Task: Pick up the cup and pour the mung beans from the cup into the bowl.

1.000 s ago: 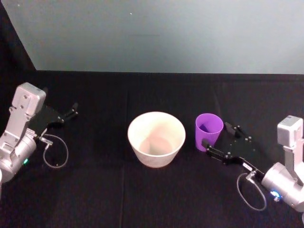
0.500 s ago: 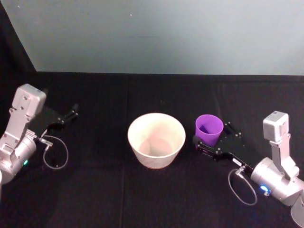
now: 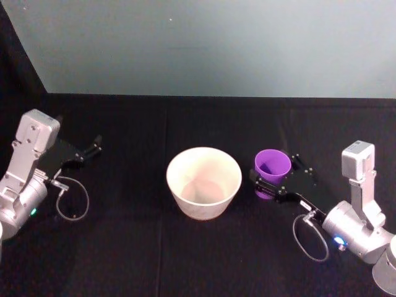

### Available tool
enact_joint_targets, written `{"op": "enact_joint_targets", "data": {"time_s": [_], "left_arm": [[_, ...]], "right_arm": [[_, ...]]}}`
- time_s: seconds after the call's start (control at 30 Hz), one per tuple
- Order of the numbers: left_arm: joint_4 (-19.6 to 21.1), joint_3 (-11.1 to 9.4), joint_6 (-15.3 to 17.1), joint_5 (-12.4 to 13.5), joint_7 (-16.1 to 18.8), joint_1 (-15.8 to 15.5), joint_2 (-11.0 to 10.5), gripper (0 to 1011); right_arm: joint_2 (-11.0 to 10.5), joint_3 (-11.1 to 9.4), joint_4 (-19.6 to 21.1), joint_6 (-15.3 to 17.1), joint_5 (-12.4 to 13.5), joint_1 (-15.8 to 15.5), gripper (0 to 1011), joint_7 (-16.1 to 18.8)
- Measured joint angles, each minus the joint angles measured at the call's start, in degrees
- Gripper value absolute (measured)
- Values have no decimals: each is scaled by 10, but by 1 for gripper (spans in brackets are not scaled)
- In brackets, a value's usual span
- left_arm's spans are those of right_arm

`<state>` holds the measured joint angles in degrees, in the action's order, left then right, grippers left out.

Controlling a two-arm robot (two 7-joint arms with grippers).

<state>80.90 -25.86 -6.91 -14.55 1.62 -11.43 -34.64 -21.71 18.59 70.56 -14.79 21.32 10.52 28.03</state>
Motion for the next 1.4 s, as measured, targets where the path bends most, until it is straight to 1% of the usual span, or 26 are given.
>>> {"op": "enact_joint_targets", "data": {"time_s": [0.43,0.87,1.0,1.03,1.2,1.4], "left_arm": [[0,0,0,0,0,0,0,1000],[0,0,0,0,0,0,0,1000],[0,0,0,0,0,0,0,1000],[0,0,0,0,0,0,0,1000],[0,0,0,0,0,0,0,1000],[0,0,0,0,0,0,0,1000]], "right_arm": [[12,-12,-3,0,-5,-1,1003,4],[11,-11,-3,0,-5,-1,1000,4],[11,-11,-2,0,-5,-1,934,4],[11,-11,-2,0,-5,-1,892,4],[10,-10,-2,0,-5,-1,798,3],[10,-10,-2,0,-5,-1,762,3]]}}
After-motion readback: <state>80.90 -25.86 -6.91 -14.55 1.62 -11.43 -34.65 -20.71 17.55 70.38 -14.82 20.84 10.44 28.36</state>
